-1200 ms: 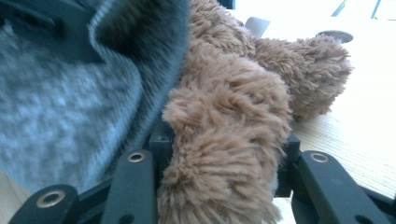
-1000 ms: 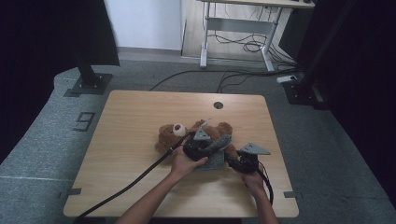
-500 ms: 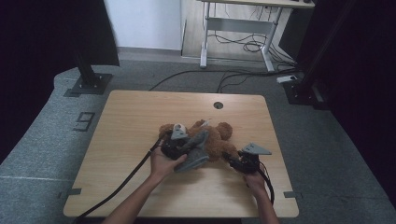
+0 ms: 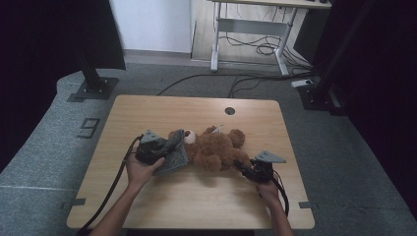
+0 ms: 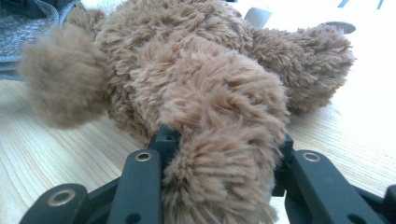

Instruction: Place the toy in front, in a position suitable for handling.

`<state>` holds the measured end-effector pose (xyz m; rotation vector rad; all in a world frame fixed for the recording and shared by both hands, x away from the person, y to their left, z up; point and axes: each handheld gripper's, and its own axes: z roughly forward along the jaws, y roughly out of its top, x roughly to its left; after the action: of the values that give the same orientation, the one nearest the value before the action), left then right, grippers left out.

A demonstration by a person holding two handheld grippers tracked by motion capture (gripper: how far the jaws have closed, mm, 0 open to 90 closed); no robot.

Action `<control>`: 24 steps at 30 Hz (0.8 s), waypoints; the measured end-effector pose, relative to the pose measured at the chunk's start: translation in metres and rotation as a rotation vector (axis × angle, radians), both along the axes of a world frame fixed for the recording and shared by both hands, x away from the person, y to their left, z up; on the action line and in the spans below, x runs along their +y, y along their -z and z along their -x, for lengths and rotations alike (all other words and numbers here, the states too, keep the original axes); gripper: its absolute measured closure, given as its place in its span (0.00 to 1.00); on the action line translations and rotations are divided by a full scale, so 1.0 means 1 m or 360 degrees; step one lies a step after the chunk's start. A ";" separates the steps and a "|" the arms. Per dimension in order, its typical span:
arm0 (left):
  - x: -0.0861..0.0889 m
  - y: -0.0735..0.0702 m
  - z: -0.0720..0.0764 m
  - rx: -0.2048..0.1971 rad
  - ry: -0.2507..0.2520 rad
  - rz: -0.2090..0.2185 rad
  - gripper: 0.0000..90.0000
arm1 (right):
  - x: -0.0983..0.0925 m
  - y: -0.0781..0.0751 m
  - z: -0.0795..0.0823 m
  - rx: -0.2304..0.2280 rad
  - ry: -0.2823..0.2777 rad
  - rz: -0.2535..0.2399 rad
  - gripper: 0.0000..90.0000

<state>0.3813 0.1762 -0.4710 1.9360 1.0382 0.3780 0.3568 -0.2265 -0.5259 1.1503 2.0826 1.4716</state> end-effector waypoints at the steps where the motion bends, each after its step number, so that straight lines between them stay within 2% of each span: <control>1: 0.004 0.005 0.000 0.0001 -0.0011 -0.0008 0.84 | 0.000 0.000 0.000 -0.0002 -0.0003 0.0002 0.68; 5: 0.010 0.010 -0.001 0.0023 -0.0033 0.0020 0.83 | 0.000 0.000 0.000 -0.0004 -0.0006 0.0005 0.68; 10: 0.003 0.004 0.004 0.0002 0.0021 0.0079 0.84 | 0.000 0.001 -0.001 0.0005 -0.0009 -0.0003 0.68; 11: -0.008 -0.003 0.006 -0.0023 0.0070 0.0105 0.84 | 0.000 0.001 -0.001 0.0006 -0.0011 -0.0008 0.68; 12: -0.008 -0.003 0.006 -0.0023 0.0070 0.0105 0.84 | 0.000 0.001 -0.001 0.0006 -0.0011 -0.0008 0.68; 15: -0.034 -0.015 0.007 -0.0053 0.0168 0.0118 0.84 | 0.000 0.001 -0.001 0.0001 -0.0010 -0.0010 0.68; 18: -0.063 -0.024 0.004 -0.0071 0.0250 0.0108 0.84 | 0.000 0.001 0.000 0.0001 -0.0010 -0.0005 0.68; 19: -0.081 -0.027 0.002 -0.0073 0.0289 0.0100 0.84 | 0.000 0.000 0.000 -0.0001 -0.0012 -0.0001 0.68; 20: -0.081 -0.027 0.002 -0.0073 0.0289 0.0100 0.84 | 0.000 0.000 0.000 -0.0001 -0.0012 -0.0001 0.68; 22: -0.096 -0.029 0.000 -0.0066 0.0330 0.0089 0.84 | 0.000 0.001 0.000 -0.0001 -0.0013 -0.0001 0.68; 23: -0.111 -0.029 -0.001 -0.0061 0.0359 0.0076 0.84 | 0.000 0.001 0.000 -0.0001 -0.0013 -0.0003 0.68; 24: -0.111 -0.029 -0.001 -0.0061 0.0359 0.0076 0.83 | 0.000 0.001 0.000 -0.0001 -0.0013 -0.0003 0.68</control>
<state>0.3827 0.0656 -0.4419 1.9700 0.7871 0.2595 0.3572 -0.2263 -0.5265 1.1434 2.0884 1.4777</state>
